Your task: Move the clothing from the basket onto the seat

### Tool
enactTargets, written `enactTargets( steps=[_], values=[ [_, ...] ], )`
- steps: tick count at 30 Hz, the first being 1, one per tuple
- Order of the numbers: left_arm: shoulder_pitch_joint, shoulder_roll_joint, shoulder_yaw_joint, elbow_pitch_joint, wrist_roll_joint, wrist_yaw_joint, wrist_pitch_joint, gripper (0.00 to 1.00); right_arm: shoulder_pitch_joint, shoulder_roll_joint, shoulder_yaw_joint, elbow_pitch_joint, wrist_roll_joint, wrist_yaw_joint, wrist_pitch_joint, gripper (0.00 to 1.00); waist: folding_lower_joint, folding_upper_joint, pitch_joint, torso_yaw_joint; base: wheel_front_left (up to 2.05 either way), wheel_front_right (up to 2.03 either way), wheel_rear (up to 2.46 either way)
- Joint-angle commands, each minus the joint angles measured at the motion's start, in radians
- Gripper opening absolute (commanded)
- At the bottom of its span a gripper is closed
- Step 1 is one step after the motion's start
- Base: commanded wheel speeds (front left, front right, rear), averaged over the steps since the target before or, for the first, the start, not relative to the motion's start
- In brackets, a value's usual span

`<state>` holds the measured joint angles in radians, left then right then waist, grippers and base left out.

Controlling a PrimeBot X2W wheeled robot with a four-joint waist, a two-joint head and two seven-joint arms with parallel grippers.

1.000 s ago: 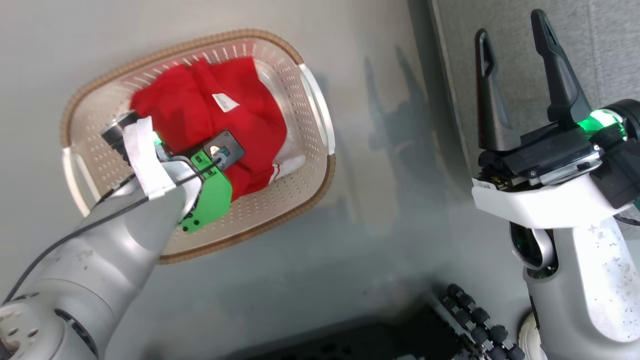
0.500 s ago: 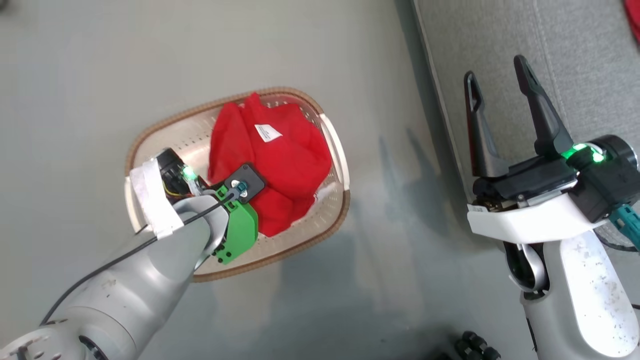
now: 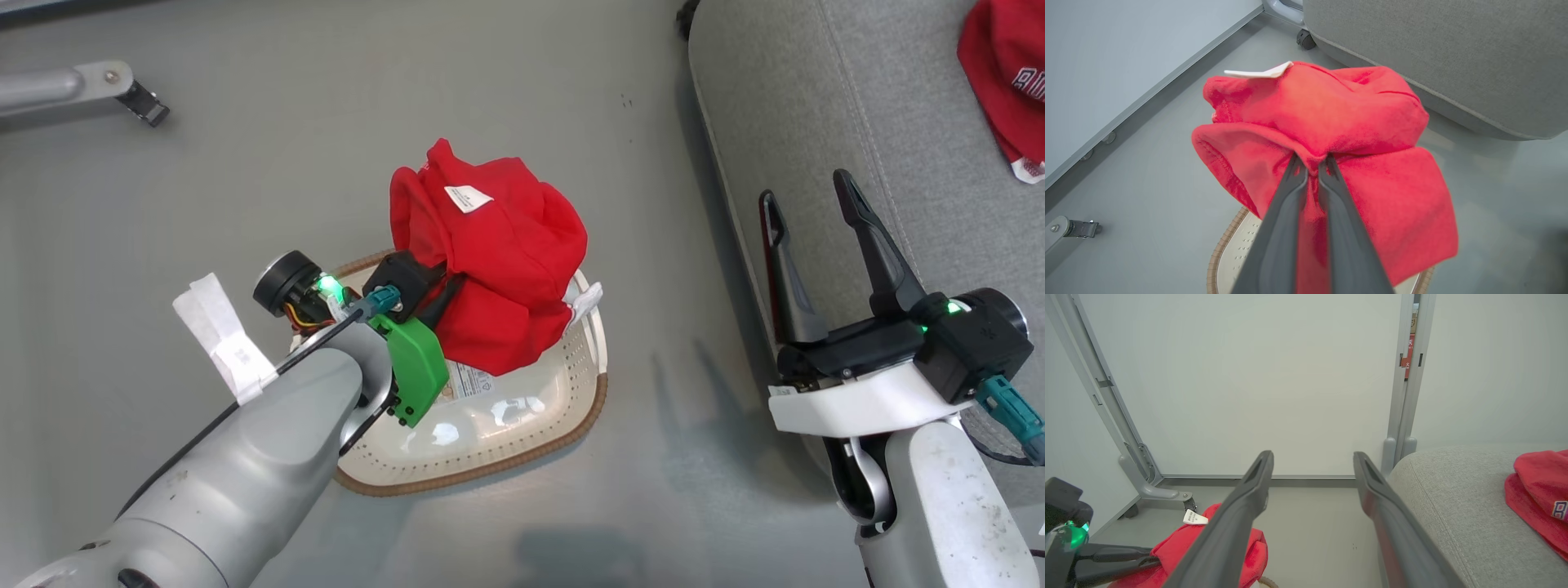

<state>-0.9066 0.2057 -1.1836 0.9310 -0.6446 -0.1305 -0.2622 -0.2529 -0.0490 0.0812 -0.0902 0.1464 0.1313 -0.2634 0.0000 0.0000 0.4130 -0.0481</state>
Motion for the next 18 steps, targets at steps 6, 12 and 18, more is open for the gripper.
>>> enactTargets(
  steps=[6,12,18],
  values=[
    [0.075,0.019,0.128,-0.109,0.023,0.011,-0.003,0.0,0.041,-0.003,-0.005,0.012,0.001,-0.001,-0.002,1.0,0.0,0.0,-0.116,0.053,0.0,0.0,0.0],
    [0.132,0.012,0.257,-0.217,0.057,0.022,-0.003,0.0,0.071,-0.003,-0.01,0.019,0.009,-0.001,-0.002,1.0,0.0,0.0,-0.168,0.062,0.0,0.0,0.0],
    [0.186,-0.001,0.377,-0.322,0.091,0.026,-0.004,0.0,0.099,-0.003,-0.012,0.016,0.014,-0.001,-0.002,1.0,0.0,0.0,-0.209,0.067,0.0,0.0,0.0]
  ],
)
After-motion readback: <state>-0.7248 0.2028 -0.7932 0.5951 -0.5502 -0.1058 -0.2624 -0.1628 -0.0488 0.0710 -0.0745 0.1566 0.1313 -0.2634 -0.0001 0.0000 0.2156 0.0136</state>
